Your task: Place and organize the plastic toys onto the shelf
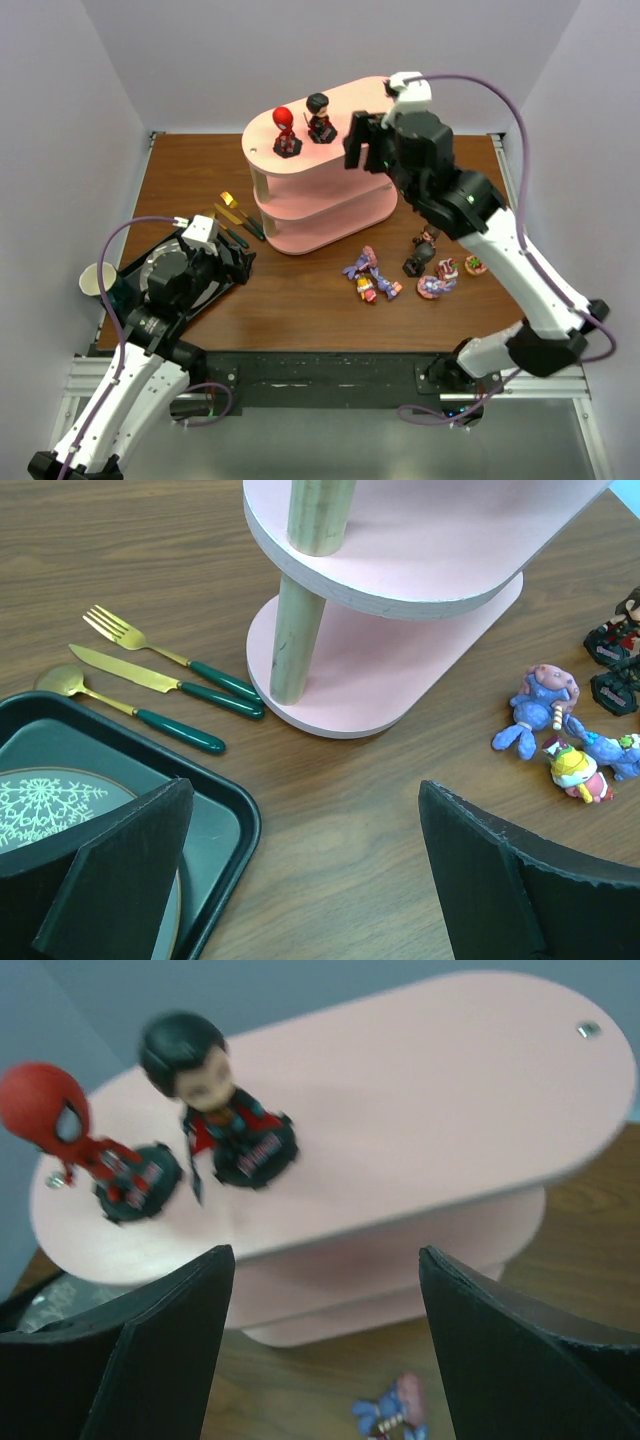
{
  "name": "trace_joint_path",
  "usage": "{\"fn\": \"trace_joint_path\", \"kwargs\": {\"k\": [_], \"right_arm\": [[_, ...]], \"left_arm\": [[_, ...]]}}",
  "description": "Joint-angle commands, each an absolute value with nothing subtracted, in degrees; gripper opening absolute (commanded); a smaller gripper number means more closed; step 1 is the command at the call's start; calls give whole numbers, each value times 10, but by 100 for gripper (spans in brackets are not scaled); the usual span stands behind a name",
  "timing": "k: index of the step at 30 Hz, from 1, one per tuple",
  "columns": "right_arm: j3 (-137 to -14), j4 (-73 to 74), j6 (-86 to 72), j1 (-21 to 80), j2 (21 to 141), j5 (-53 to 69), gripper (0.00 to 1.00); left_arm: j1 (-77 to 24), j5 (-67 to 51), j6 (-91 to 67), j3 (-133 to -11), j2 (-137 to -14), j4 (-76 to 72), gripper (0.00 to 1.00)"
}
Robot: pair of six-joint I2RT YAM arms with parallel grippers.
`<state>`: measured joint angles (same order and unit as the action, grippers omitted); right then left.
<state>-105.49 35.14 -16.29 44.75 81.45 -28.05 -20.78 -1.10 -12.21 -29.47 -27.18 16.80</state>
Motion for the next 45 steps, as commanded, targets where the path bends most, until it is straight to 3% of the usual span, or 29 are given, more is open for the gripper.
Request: {"fn": "trace_joint_path", "kwargs": {"k": [1,9,18,25,32,45], "right_arm": [[-906,332,-200,451,720,-379,79],[-622,347,-347,451,611,-517,80],[-495,382,-602,452,645,-609,81],[-507,483,-822,454,742,-628,83],[-598,653,-1032,456,865,-653,81],[-659,699,-1085,432,962,-652,76]], "left_arm": [[-210,-16,-110,-302,-271,141,100],[-210,-18,-109,-304,-273,140,100],[-210,-18,-110,-304,-265,142,100],[-210,-18,-111,-303,-248,142,100],[-214,-18,-112,-303,-232,145,100],[-220,-18,-113,-302,-223,149,100]]}}
